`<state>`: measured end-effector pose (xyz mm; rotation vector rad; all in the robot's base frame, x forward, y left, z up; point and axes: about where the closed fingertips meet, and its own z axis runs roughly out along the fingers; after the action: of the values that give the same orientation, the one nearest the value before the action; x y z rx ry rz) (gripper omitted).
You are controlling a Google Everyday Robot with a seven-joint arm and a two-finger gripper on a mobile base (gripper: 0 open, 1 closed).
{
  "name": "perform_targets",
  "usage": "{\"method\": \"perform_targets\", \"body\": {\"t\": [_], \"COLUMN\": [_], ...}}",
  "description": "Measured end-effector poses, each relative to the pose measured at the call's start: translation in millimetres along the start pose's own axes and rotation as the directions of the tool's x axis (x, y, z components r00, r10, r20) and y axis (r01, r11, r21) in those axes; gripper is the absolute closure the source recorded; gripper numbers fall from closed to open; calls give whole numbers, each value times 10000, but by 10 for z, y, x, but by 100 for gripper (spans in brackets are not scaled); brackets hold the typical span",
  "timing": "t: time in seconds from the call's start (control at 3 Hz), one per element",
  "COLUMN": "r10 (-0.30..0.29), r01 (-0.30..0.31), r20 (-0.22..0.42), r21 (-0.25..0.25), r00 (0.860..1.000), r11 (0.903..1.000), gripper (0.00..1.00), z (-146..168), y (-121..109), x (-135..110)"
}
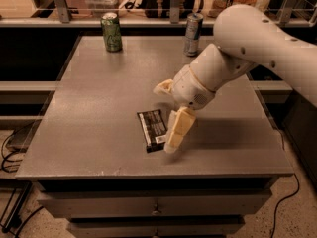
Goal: Move rxbar chocolate near green can
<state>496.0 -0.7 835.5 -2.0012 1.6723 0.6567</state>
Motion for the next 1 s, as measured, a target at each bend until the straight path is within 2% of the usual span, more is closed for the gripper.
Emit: {"method": "perform_targets", "body": {"t": [0.33,0.67,1.0], "r10": [3,60,118], "r01": [-6,-73,-134], "r20": [-91,-214,-275], "r21": [-369,-591,-614], "r00": [10000,9998,9996], "r11": [9993,9982,9980], "gripper": [0,18,41], "z": [196,331,339], "y": [58,111,119], "x": [-9,-9,-20]}}
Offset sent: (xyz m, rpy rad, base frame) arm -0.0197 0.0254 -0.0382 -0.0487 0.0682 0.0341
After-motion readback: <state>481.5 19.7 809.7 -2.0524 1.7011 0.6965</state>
